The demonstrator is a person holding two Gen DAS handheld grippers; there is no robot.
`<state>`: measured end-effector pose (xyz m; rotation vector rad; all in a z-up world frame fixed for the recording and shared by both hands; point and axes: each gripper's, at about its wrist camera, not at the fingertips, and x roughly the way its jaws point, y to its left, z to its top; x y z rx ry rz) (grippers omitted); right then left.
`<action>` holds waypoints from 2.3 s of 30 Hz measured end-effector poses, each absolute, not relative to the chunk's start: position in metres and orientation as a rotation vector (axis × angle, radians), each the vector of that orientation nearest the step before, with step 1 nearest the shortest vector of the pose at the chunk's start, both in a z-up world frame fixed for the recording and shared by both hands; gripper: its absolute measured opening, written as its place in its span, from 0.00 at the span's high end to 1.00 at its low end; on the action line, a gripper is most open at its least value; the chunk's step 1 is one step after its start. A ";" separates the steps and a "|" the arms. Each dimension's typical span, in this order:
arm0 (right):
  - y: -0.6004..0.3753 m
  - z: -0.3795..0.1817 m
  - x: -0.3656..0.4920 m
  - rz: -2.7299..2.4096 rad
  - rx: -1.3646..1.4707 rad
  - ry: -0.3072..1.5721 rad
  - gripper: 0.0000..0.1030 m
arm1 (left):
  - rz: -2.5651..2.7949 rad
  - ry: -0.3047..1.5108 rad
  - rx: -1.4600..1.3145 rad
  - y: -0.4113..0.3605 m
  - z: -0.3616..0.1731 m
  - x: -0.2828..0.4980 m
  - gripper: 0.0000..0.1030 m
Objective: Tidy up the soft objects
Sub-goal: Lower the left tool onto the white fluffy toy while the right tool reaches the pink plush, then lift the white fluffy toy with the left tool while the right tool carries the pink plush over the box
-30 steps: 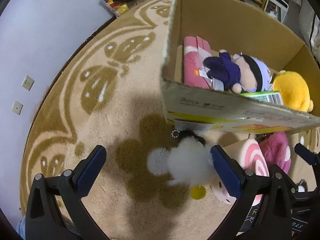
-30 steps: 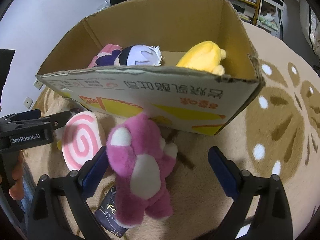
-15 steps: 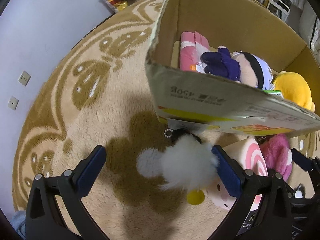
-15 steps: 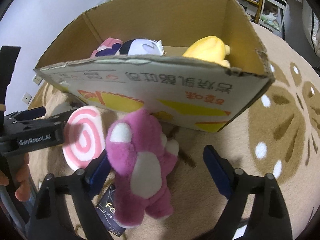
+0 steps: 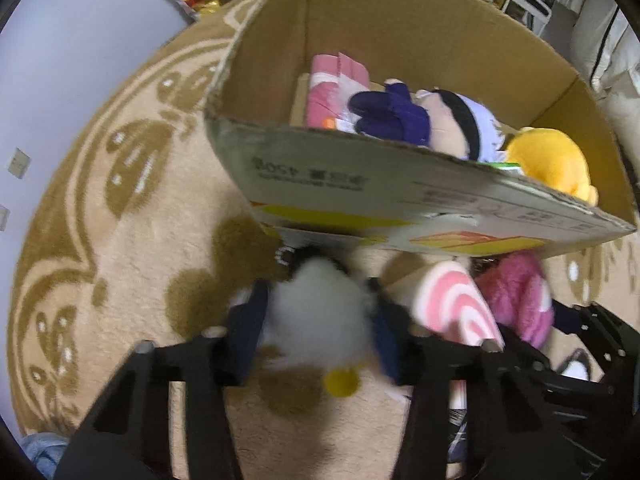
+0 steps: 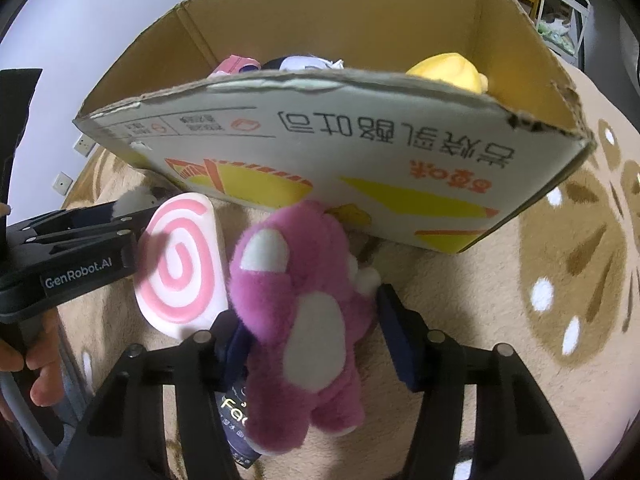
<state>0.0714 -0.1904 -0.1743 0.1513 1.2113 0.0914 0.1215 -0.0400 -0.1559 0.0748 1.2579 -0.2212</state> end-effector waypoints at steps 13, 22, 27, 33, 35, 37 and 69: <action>-0.194 -0.156 0.061 0.102 0.134 1.145 0.50 | -0.187 1.194 0.056 -0.027 -0.127 0.117 0.70; -0.205 -0.137 0.043 0.091 0.172 1.087 0.50 | -0.155 1.163 0.041 -0.018 -0.114 0.104 0.70; -0.214 -0.121 0.033 0.072 0.198 1.049 0.50 | -0.131 1.135 0.035 -0.013 -0.102 0.094 0.70; -0.217 -0.111 0.025 0.056 0.208 0.999 0.50 | -0.121 1.086 0.048 -0.010 -0.086 0.086 0.70; -0.216 -0.105 0.022 0.049 0.201 0.967 0.50 | -0.123 1.073 0.044 -0.007 -0.083 0.084 0.70; -0.218 -0.100 0.021 0.042 0.206 0.950 0.50 | -0.127 1.054 0.047 -0.007 -0.077 0.080 0.70; -0.233 -0.028 -0.006 0.035 0.202 0.679 0.50 | -0.120 0.686 0.069 -0.013 0.003 0.051 0.69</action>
